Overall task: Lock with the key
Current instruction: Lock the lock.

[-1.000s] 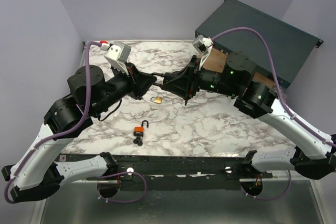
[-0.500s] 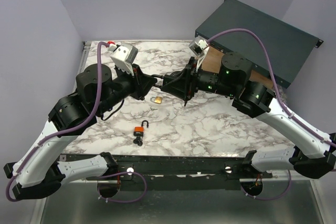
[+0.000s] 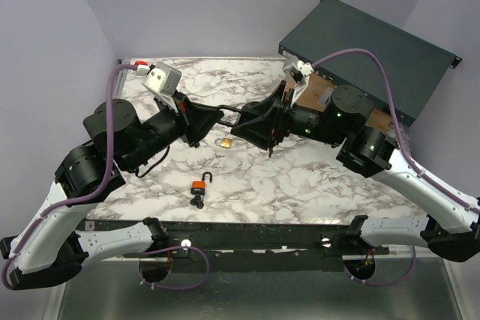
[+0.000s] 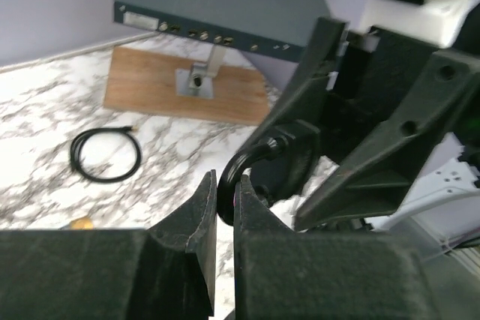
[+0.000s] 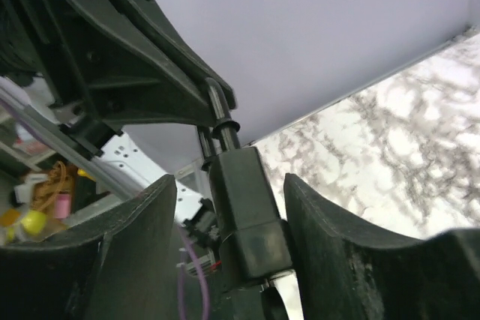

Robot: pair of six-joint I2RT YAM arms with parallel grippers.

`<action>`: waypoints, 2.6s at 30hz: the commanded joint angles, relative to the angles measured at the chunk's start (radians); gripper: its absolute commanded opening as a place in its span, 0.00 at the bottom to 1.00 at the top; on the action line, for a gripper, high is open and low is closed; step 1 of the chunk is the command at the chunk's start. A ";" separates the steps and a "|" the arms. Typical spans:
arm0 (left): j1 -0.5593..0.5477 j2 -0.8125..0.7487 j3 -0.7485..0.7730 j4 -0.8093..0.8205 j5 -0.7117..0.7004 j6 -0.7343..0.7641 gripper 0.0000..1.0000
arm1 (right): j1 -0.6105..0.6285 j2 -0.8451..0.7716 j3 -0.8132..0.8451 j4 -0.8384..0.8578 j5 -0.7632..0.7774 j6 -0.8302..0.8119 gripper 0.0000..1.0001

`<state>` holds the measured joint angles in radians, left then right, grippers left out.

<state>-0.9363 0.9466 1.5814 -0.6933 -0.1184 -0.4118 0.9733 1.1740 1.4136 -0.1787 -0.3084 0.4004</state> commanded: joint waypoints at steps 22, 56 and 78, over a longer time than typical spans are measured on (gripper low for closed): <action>-0.018 0.025 0.233 0.077 0.165 -0.005 0.00 | 0.014 -0.153 -0.346 0.560 -0.032 0.082 0.95; -0.015 0.192 0.487 0.064 0.215 -0.128 0.00 | 0.013 0.004 -0.479 1.257 -0.029 0.237 0.68; -0.016 0.185 0.470 0.063 0.232 -0.112 0.00 | 0.014 -0.019 -0.445 1.156 0.006 0.244 0.14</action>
<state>-0.9501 1.1648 2.0384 -0.7280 0.0868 -0.5251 0.9810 1.1816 0.9321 1.0508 -0.3218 0.6605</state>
